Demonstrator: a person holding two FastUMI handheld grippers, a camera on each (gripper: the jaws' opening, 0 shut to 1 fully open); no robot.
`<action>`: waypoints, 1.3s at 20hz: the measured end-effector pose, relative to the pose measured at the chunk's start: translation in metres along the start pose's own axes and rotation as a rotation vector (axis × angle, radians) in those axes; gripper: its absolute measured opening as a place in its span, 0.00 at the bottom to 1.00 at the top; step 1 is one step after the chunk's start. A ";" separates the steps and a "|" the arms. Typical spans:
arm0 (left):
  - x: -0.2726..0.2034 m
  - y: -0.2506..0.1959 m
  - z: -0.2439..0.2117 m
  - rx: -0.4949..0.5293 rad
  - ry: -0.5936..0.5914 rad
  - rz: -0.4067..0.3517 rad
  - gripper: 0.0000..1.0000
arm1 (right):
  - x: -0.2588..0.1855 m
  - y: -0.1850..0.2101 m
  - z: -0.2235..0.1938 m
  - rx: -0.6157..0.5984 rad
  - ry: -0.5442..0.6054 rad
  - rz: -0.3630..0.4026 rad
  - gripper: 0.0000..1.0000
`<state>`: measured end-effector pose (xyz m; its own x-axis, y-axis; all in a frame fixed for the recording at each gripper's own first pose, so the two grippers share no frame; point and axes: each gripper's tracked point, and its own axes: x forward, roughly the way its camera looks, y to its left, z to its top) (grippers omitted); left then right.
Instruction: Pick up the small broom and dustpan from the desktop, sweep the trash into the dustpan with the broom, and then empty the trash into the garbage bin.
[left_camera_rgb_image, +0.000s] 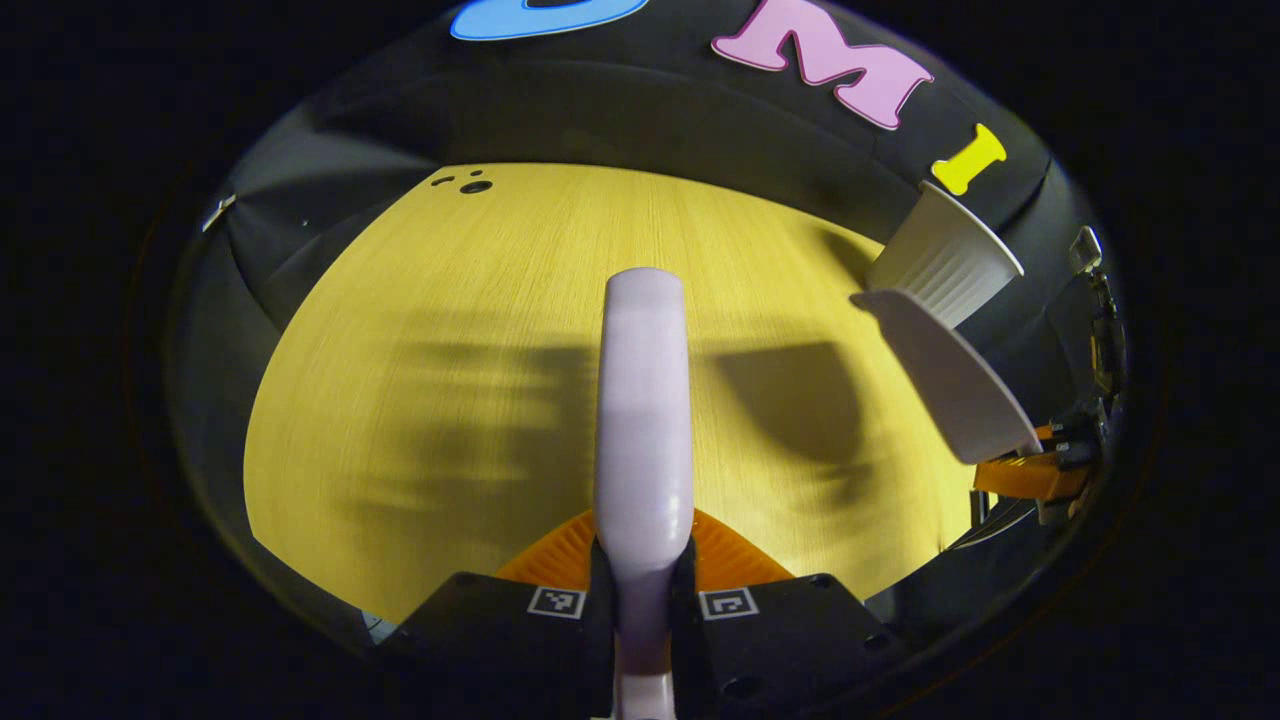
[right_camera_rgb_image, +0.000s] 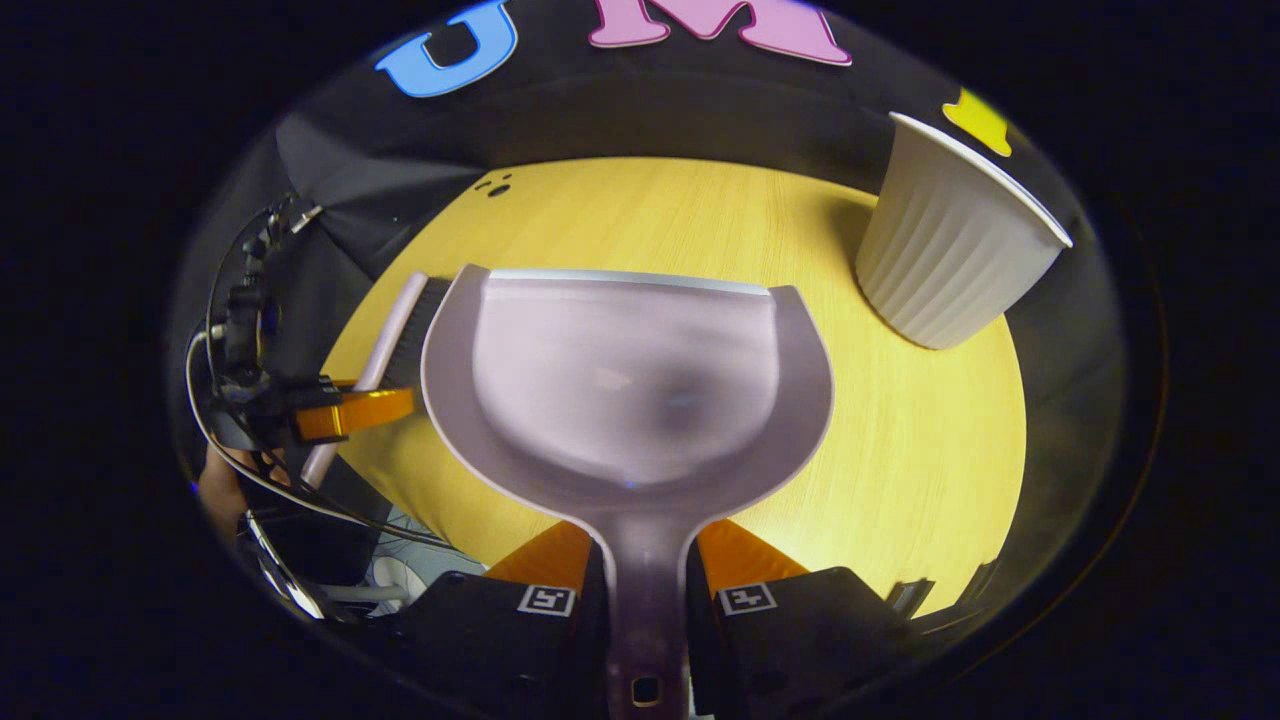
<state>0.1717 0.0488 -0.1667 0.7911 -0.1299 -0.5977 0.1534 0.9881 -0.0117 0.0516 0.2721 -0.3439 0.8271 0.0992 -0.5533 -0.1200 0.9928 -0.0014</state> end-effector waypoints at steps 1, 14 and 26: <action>0.009 -0.002 0.005 0.006 0.012 0.004 0.28 | 0.009 -0.002 -0.004 -0.022 0.020 -0.010 0.37; 0.057 -0.006 0.007 0.133 0.171 0.144 0.29 | 0.083 -0.024 0.002 -0.045 0.077 -0.164 0.38; 0.032 -0.020 0.027 0.141 0.068 0.148 0.95 | 0.072 -0.015 0.016 0.032 -0.023 -0.109 0.98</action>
<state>0.2098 0.0226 -0.1636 0.7704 0.0265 -0.6370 0.1233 0.9741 0.1897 0.1216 0.2654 -0.3702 0.8468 -0.0079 -0.5319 -0.0115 0.9994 -0.0331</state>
